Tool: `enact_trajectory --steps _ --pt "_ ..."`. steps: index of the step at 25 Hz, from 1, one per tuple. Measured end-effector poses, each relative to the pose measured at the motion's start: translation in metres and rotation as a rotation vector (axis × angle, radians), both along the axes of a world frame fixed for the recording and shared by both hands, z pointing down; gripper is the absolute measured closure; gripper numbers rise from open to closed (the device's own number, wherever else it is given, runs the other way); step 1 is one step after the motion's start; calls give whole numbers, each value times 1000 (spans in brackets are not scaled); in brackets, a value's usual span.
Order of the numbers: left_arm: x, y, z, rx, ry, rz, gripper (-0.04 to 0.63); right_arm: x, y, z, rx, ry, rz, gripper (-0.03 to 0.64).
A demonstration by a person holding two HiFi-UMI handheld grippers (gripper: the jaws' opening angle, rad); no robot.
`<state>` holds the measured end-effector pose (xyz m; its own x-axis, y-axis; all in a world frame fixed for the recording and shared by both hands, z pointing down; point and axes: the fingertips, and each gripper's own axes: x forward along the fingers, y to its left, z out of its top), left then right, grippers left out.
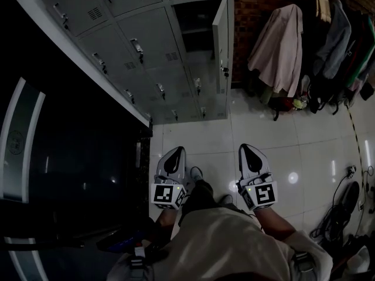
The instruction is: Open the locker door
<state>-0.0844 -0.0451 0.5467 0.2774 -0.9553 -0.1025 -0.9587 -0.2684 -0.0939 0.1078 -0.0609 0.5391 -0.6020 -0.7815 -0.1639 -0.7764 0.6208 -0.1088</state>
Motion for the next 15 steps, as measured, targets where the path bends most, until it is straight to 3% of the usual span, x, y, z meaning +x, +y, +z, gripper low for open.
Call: enact_trajectory --steps 3,15 --pt "3 13 -4 3 0 7 572 2 13 -15 67 -57 0 617" --pt "-7 50 -21 7 5 91 572 -34 61 -32 58 -43 5 617"
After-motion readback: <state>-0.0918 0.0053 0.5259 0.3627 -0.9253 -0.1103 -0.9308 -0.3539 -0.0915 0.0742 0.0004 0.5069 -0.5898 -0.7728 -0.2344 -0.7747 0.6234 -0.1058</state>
